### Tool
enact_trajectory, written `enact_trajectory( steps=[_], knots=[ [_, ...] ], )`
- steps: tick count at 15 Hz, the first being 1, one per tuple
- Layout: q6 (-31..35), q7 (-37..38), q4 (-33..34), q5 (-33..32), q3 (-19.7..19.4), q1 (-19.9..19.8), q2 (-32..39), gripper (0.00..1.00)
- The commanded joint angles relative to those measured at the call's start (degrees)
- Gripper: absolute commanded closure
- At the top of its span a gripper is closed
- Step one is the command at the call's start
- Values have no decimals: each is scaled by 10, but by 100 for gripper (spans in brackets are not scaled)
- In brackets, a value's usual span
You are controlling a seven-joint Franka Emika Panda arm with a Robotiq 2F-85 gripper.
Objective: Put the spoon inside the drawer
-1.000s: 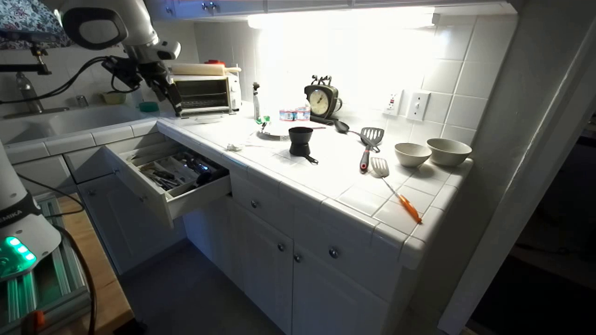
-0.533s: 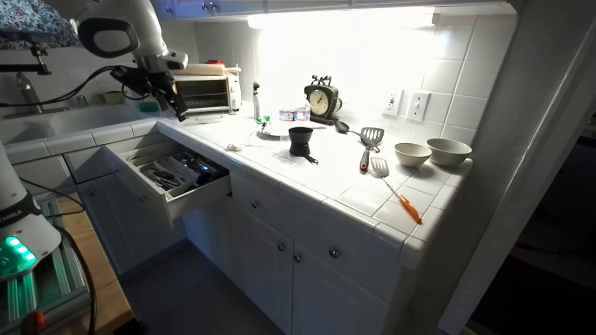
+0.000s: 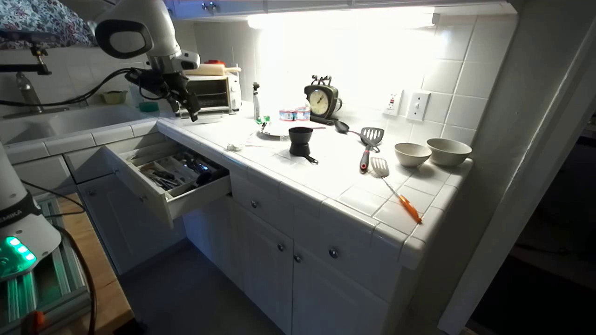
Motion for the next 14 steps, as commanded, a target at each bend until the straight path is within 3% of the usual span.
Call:
enact_trajectory(
  steps=[1, 3, 7, 14],
  knots=[
    [-2, -1, 2, 2, 9, -8, 1, 0],
    [-2, -1, 2, 2, 9, -9, 2, 0],
    [67, 30, 25, -15, 19, -26, 49, 0],
    [116, -40, 91, 10, 21, -22, 150, 0]
  ],
)
